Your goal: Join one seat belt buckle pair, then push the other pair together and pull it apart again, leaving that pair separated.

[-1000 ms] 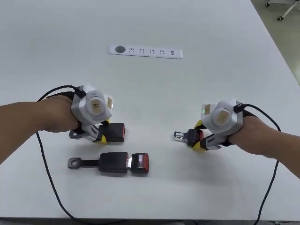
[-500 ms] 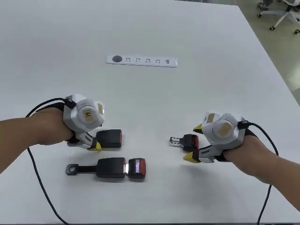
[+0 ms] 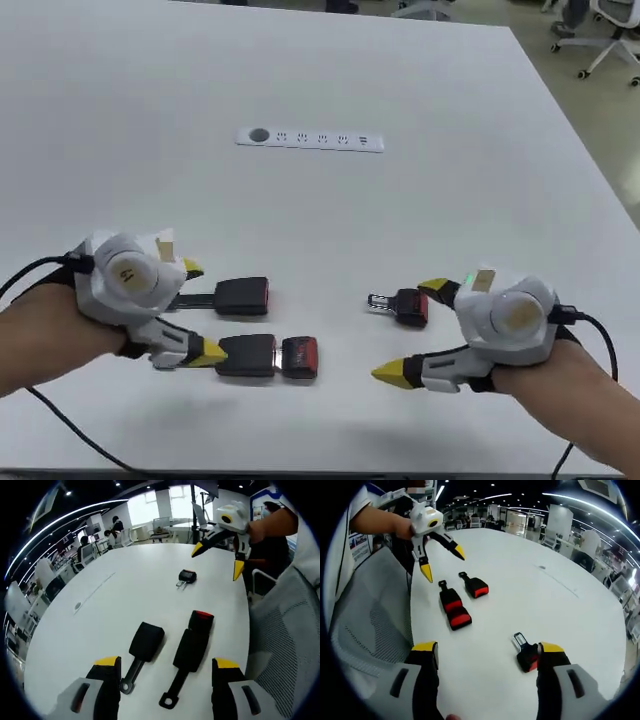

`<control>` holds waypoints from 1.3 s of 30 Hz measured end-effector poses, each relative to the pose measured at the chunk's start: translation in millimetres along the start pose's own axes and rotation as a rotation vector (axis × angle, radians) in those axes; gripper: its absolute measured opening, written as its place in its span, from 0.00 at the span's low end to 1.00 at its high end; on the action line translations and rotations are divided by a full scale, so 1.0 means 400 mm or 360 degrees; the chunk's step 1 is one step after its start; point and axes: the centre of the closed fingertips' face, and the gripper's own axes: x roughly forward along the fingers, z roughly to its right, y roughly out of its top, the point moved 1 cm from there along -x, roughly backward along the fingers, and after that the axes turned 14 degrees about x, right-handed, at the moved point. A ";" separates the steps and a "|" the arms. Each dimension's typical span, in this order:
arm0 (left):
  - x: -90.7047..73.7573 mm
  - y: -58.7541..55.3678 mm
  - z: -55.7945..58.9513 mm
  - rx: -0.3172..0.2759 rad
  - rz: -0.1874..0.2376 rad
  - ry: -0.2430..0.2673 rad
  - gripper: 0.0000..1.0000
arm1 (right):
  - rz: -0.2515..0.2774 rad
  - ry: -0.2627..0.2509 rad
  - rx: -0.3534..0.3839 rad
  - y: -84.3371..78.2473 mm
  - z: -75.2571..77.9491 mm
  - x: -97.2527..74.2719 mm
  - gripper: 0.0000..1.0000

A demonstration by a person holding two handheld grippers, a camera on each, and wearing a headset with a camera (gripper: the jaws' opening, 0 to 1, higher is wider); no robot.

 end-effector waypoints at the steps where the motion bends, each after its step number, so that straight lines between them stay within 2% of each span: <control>1: -0.002 -0.015 0.006 0.0000 -0.0020 0.0015 0.82 | 0.0022 0.0021 0.0041 -0.004 -0.005 -0.001 0.80; 2: -0.009 -0.032 0.019 0.0054 -0.0060 0.0011 0.84 | 0.0017 0.0022 0.0074 -0.019 -0.004 -0.004 0.81; 3: -0.015 -0.054 0.034 0.0014 -0.0081 0.0002 0.84 | 0.0012 0.0011 0.0070 -0.026 -0.006 -0.010 0.82; 4: -0.030 -0.052 0.053 -0.0111 -0.0060 0.0013 0.84 | 0.0010 0.0002 0.0070 -0.034 -0.008 -0.015 0.82; 5: -0.037 -0.054 0.057 -0.0163 -0.0031 0.0028 0.85 | 0.0008 -0.0002 0.0081 -0.040 -0.006 -0.017 0.82; 6: -0.048 -0.071 0.058 -0.0191 -0.0023 0.0041 0.86 | 0.0010 -0.0014 0.0102 -0.046 -0.002 -0.019 0.82; 8: -0.060 -0.098 0.061 -0.0199 -0.0037 0.0054 0.86 | 0.0031 -0.0040 0.0127 -0.052 -0.001 -0.036 0.85; 9: -0.070 -0.111 0.062 -0.0244 -0.0029 0.0076 0.88 | 0.0051 -0.0044 0.0142 -0.052 -0.002 -0.042 0.87; 11: -0.086 -0.121 0.068 -0.0316 -0.0008 0.0087 0.89 | 0.0101 -0.0075 0.0198 -0.055 0.006 -0.065 0.91; 15: -0.115 -0.127 0.068 -0.0350 0.0050 0.0146 0.98 | 0.0094 -0.0113 0.0209 -0.080 0.012 -0.091 0.99; 16: -0.124 -0.142 0.066 -0.0391 0.0064 0.0159 1.00 | 0.0090 -0.0115 0.0224 -0.087 0.011 -0.097 1.00; 17: -0.127 -0.143 0.068 -0.0403 0.0076 0.0156 1.00 | 0.0088 -0.0121 0.0235 -0.090 0.010 -0.100 0.99; 19: -0.141 -0.142 0.059 -0.0449 0.0110 0.0207 1.00 | 0.0087 -0.0128 0.0233 -0.096 0.005 -0.107 0.99; 25: -0.168 -0.174 0.058 -0.0480 0.0112 0.0270 1.00 | 0.0126 -0.0188 0.0249 -0.086 0.008 -0.115 0.99; 27: -0.174 -0.184 0.057 -0.0479 0.0078 0.0292 1.00 | 0.0125 -0.0187 0.0250 -0.081 0.001 -0.111 0.99; 29: -0.175 -0.178 0.057 -0.0473 0.0035 0.0315 1.00 | 0.0121 -0.0188 0.0240 -0.079 -0.005 -0.108 0.99; 31: -0.183 -0.175 0.048 -0.0510 0.0059 0.0334 1.00 | 0.0114 -0.0184 0.0227 -0.075 -0.013 -0.108 0.99; 33: -0.190 -0.161 0.057 -0.0523 0.0052 0.0334 1.00 | 0.0114 -0.0186 0.0210 -0.070 -0.018 -0.109 0.99; 34: -0.189 -0.168 0.057 -0.0512 0.0048 0.0332 1.00 | 0.0128 -0.0187 0.0195 -0.065 -0.021 -0.109 0.99; 36: -0.189 -0.158 0.055 -0.0457 0.0079 0.0349 1.00 | 0.0153 -0.0177 0.0222 -0.060 -0.022 -0.106 0.99; 37: -0.191 -0.154 0.048 -0.0408 0.0073 0.0379 1.00 | 0.0154 -0.0164 0.0246 -0.063 -0.024 -0.102 0.99; 39: -0.193 -0.156 0.038 -0.0407 0.0076 0.0384 1.00 | 0.0140 -0.0171 0.0222 -0.066 -0.022 -0.098 0.99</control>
